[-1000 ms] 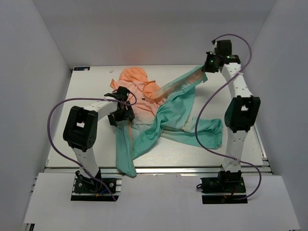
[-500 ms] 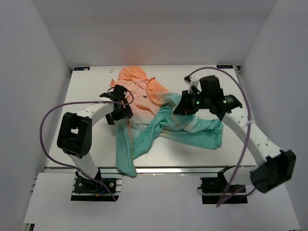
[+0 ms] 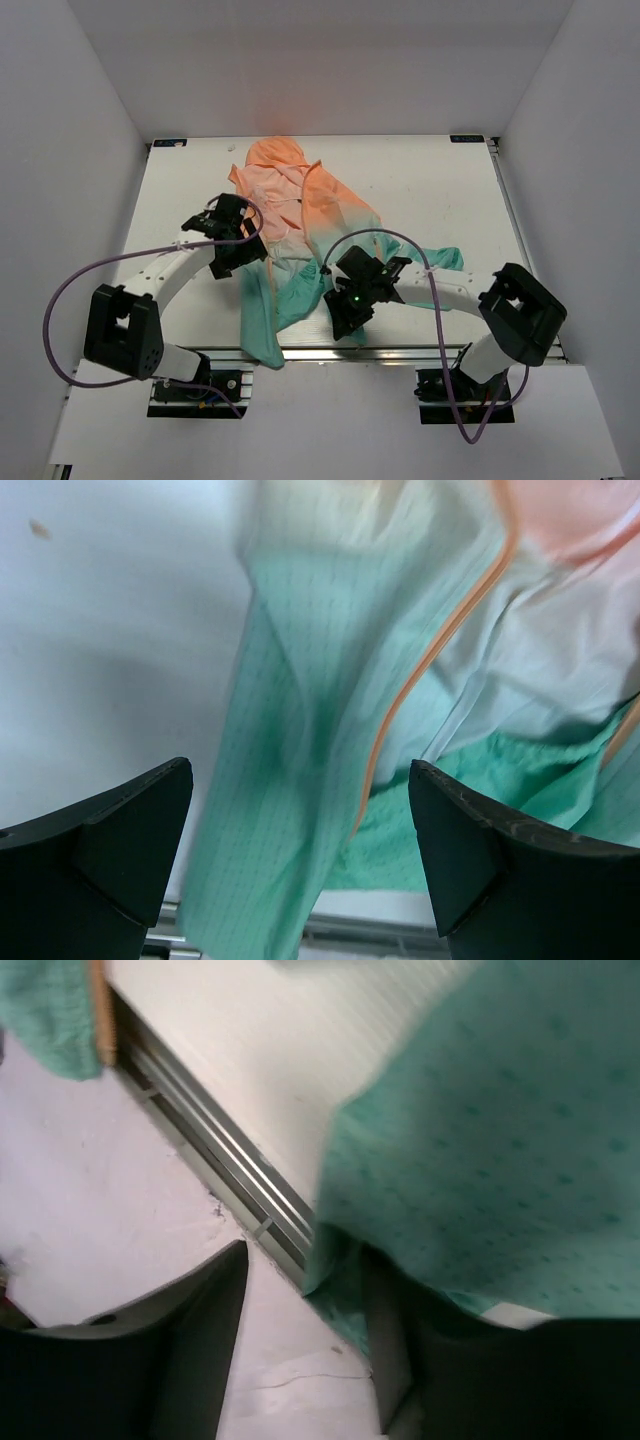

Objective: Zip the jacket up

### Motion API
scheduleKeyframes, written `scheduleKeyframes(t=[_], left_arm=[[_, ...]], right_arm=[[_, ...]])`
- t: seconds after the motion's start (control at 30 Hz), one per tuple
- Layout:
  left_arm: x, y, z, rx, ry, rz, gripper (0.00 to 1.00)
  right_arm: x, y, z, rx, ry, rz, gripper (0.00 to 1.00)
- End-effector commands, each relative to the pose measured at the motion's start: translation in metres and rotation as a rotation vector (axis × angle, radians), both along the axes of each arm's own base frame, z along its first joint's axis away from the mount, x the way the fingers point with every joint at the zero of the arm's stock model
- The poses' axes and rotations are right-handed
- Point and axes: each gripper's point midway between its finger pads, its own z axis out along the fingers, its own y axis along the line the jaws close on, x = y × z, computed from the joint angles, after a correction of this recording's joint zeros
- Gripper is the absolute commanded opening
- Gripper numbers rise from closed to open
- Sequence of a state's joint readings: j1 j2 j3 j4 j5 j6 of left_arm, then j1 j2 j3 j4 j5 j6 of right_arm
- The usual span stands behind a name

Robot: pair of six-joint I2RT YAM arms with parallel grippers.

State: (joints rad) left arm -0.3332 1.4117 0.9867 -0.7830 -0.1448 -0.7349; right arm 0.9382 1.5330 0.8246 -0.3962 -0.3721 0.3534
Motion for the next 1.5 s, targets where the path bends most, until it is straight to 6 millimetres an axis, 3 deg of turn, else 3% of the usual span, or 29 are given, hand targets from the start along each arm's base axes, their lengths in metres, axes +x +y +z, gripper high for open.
scheduleKeyframes(t=[0.0, 0.03, 0.07, 0.23, 0.4, 0.5, 0.63, 0.8, 0.97, 1.03, 1.07, 1.1, 1.2, 1.3, 1.33, 1.47], left_arm=[[-0.026, -0.01, -0.001, -0.09, 0.027, -0.025, 0.98], [-0.034, -0.017, -0.005, -0.133, 0.043, -0.048, 0.98], [-0.048, -0.023, -0.017, -0.171, 0.074, -0.068, 0.98], [-0.076, -0.05, -0.025, -0.281, 0.09, -0.124, 0.98], [-0.081, -0.057, -0.039, -0.307, 0.103, -0.111, 0.98], [-0.073, -0.056, -0.045, -0.282, 0.105, -0.094, 0.98], [-0.056, -0.05, -0.057, -0.207, 0.111, -0.058, 0.98], [-0.032, -0.029, -0.082, -0.065, 0.17, 0.015, 0.98], [0.009, -0.022, -0.088, -0.024, 0.176, 0.045, 0.98], [0.024, -0.02, -0.087, 0.016, 0.173, 0.054, 0.98], [0.046, -0.023, -0.083, 0.034, 0.144, 0.042, 0.98], [0.055, -0.025, -0.08, 0.037, 0.138, 0.036, 0.98], [0.089, -0.036, -0.06, 0.03, 0.086, 0.004, 0.98], [0.104, -0.044, -0.028, 0.0, 0.019, -0.028, 0.98], [0.104, -0.045, -0.02, -0.008, 0.001, -0.033, 0.98], [0.079, -0.044, 0.011, -0.066, -0.052, -0.053, 0.98]], right_arm=[[0.031, 0.032, 0.049, 0.164, -0.189, 0.022, 0.57], [0.033, 0.031, 0.051, 0.159, -0.207, 0.028, 0.76], [0.035, 0.031, 0.055, 0.154, -0.221, 0.036, 0.89], [0.033, 0.027, 0.056, 0.142, -0.226, 0.061, 0.89], [0.03, 0.031, 0.031, 0.108, -0.169, 0.084, 0.89], [0.038, 0.033, 0.017, 0.078, -0.16, 0.059, 0.89], [0.07, 0.025, 0.003, 0.023, -0.147, -0.061, 0.89], [0.122, -0.019, -0.014, -0.043, -0.141, -0.252, 0.89], [0.17, -0.06, -0.028, -0.113, -0.151, -0.348, 0.89], [0.188, -0.072, -0.031, -0.154, -0.185, -0.368, 0.89], [0.197, -0.08, -0.036, -0.171, -0.181, -0.383, 0.89], [0.211, -0.079, -0.028, -0.161, -0.209, -0.385, 0.89], [0.225, -0.077, -0.012, -0.126, -0.237, -0.367, 0.89], [0.216, -0.069, 0.01, -0.059, -0.277, -0.325, 0.89], [0.212, -0.07, 0.026, -0.039, -0.313, -0.331, 0.89], [0.178, -0.084, 0.036, -0.09, -0.355, -0.346, 0.89]])
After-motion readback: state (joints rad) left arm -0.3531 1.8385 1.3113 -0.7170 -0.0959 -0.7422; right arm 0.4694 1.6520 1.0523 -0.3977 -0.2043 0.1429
